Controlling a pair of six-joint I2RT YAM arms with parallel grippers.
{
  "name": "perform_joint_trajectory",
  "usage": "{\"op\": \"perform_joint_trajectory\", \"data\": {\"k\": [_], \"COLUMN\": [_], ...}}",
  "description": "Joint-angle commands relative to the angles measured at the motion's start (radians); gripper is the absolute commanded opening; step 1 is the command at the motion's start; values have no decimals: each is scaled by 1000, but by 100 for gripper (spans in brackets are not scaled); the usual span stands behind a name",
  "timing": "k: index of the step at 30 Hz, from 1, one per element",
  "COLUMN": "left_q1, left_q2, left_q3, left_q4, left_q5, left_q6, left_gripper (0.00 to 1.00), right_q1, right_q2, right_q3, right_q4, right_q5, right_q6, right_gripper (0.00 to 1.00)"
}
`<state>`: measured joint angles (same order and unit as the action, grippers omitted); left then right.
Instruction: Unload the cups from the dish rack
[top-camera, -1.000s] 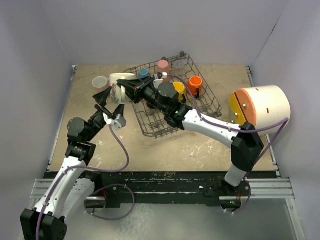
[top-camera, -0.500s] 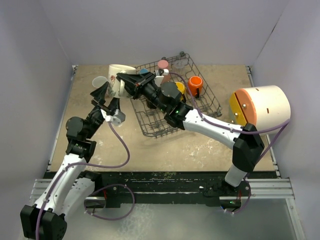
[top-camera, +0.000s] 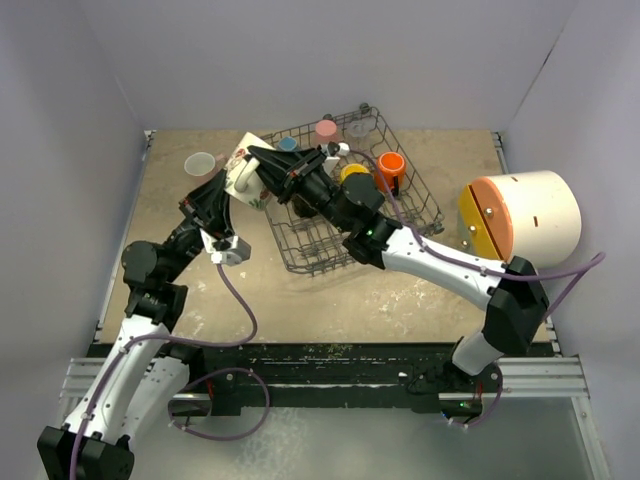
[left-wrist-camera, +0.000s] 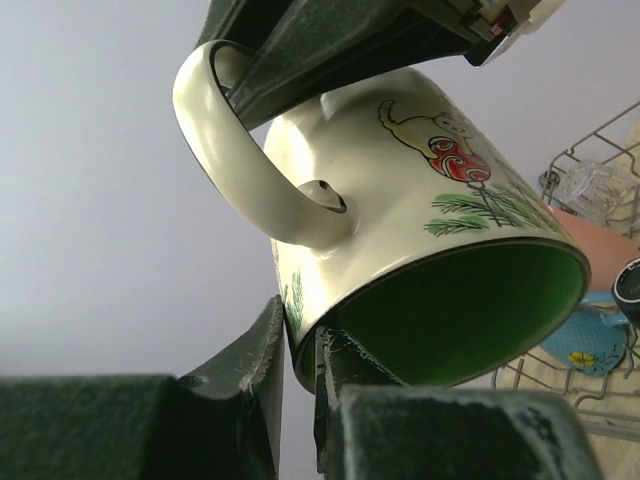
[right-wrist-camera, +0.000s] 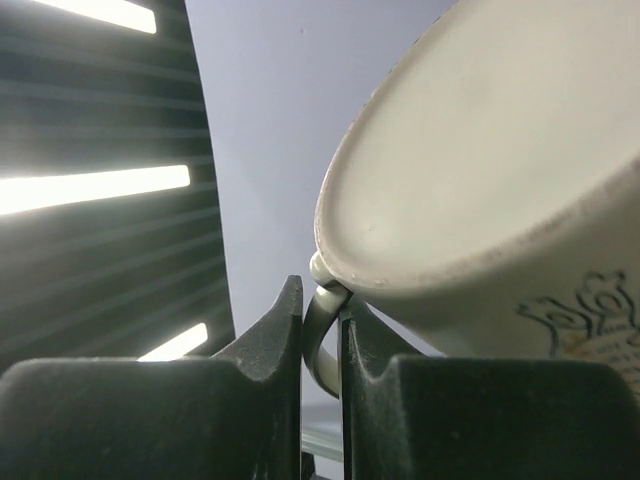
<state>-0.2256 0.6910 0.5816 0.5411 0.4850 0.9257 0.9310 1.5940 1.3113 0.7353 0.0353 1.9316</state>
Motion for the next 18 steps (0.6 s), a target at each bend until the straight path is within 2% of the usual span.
{"op": "perform_joint_trajectory", "data": {"k": [1, 3, 8, 14, 18], "left_q1": [-4, -4, -4, -4, -4], "left_q2": [-37, -43, -67, -97, -105], "left_q3": [107, 114, 114, 147, 168], "left_q4": [82, 67, 2, -240, -346], "left_q5": [18, 20, 24, 20, -38], "left_q6": [-23, -25, -6, 37, 26], "left_gripper": [7, 1, 0, 0, 0], "right_q1": [12, 11, 5, -34, -53], "right_q2": [-57, -60, -81, -129, -153], "right_q3": [-45, -66, -149, -226, -243], "right_q4": [100, 104, 116, 51, -40], "right_q5": [-79, -96, -119, -158, -190], "right_q6": [-47, -44, -33, -75, -131], "right_gripper": [0, 0, 0, 16, 21]}}
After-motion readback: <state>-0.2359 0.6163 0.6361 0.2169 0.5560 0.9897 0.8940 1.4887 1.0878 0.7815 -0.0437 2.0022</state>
